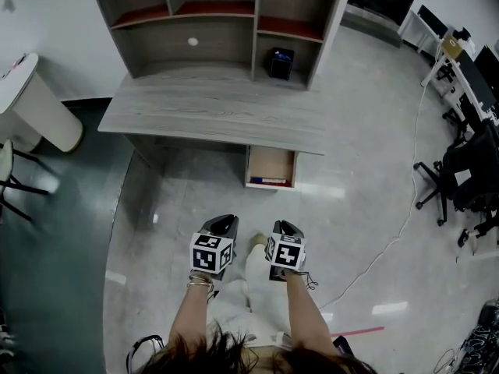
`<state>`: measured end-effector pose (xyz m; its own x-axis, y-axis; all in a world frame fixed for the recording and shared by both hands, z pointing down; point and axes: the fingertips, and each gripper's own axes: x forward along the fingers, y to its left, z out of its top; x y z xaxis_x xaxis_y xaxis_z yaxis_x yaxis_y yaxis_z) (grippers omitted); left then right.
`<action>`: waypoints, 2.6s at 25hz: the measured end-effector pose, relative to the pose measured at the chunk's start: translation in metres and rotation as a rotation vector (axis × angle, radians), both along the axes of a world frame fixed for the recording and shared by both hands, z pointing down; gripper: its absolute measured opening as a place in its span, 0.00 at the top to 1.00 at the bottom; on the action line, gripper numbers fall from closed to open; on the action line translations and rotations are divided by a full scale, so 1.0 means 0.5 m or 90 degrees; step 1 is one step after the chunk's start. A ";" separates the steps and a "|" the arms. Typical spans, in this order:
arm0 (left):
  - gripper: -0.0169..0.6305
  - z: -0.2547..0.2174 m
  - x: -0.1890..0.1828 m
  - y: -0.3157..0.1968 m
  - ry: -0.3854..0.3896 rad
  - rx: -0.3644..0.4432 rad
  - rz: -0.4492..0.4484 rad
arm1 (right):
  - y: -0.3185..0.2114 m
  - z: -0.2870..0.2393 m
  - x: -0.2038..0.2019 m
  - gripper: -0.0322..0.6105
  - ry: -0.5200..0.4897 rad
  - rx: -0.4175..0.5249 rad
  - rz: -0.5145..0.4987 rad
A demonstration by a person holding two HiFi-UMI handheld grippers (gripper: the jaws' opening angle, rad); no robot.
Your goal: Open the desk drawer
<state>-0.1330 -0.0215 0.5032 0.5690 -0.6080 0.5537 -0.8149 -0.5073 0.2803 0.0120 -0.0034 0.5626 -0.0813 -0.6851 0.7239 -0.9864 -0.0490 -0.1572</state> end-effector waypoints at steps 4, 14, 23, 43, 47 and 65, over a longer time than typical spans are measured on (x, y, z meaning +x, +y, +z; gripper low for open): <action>0.91 -0.042 -0.010 0.020 0.005 0.031 0.003 | 0.033 -0.030 -0.009 0.88 -0.003 0.021 0.013; 0.91 -0.112 -0.013 0.086 0.021 0.078 0.014 | 0.091 -0.116 -0.019 0.88 0.023 0.078 -0.006; 0.92 -0.166 0.012 0.121 0.027 0.115 0.030 | 0.107 -0.191 -0.008 0.89 0.047 0.130 -0.035; 0.92 -0.208 0.077 0.232 0.017 0.145 0.027 | 0.183 -0.303 0.024 0.92 0.006 0.223 -0.079; 0.92 -0.215 0.093 0.261 0.011 0.152 0.028 | 0.203 -0.310 0.026 0.92 0.025 0.228 -0.101; 0.93 -0.231 0.155 0.372 -0.002 0.164 0.011 | 0.316 -0.321 0.068 0.92 0.017 0.237 -0.135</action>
<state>-0.0557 0.1642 0.3877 0.5794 -0.7191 0.3837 -0.8059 -0.5757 0.1381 0.0462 0.1547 0.4021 -0.2335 -0.8698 0.4347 -0.9723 0.2109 -0.1005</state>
